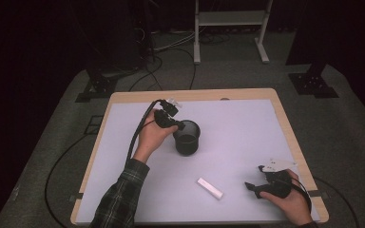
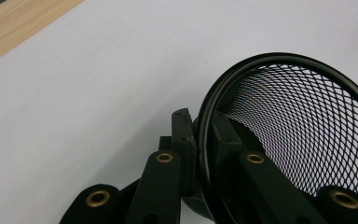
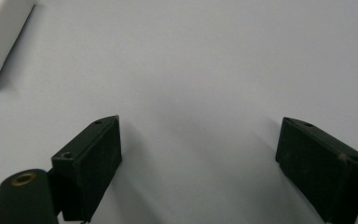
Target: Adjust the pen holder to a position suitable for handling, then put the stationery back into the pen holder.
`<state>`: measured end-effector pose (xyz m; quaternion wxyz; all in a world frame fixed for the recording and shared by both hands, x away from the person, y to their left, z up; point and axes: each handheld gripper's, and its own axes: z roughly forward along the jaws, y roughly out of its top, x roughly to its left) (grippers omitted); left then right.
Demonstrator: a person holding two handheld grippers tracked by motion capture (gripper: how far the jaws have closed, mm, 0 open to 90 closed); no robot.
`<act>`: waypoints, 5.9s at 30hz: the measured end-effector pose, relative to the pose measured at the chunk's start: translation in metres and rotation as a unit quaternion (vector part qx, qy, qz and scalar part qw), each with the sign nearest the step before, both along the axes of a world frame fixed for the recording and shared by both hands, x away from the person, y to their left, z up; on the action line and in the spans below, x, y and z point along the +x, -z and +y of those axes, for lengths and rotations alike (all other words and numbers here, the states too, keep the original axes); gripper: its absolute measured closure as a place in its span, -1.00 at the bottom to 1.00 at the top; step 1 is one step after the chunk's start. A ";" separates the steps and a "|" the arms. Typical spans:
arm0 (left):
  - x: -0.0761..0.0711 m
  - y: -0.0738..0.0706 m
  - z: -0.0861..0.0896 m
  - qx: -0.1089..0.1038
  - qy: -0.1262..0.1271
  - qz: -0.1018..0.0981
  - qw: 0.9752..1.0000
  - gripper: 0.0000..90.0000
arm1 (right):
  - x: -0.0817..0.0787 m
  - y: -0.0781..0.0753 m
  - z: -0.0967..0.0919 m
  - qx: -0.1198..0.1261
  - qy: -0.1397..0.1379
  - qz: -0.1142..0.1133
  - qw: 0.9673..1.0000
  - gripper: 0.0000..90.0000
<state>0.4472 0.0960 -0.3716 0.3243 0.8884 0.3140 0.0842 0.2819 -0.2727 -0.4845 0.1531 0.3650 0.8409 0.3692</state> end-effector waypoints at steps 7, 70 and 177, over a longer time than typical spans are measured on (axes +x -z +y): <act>-0.011 0.004 -0.004 0.010 0.009 0.006 1.000 0.84 | 0.000 0.000 0.000 0.000 0.000 0.000 1.000 -0.71; -0.046 0.010 0.000 -0.042 0.041 0.006 0.998 -0.42 | 0.000 0.000 0.000 0.000 0.000 0.001 1.000 -0.71; -0.164 0.108 0.144 -0.017 -0.106 -0.068 0.992 -0.90 | -0.011 -0.016 0.015 0.026 -0.014 0.009 1.000 -0.19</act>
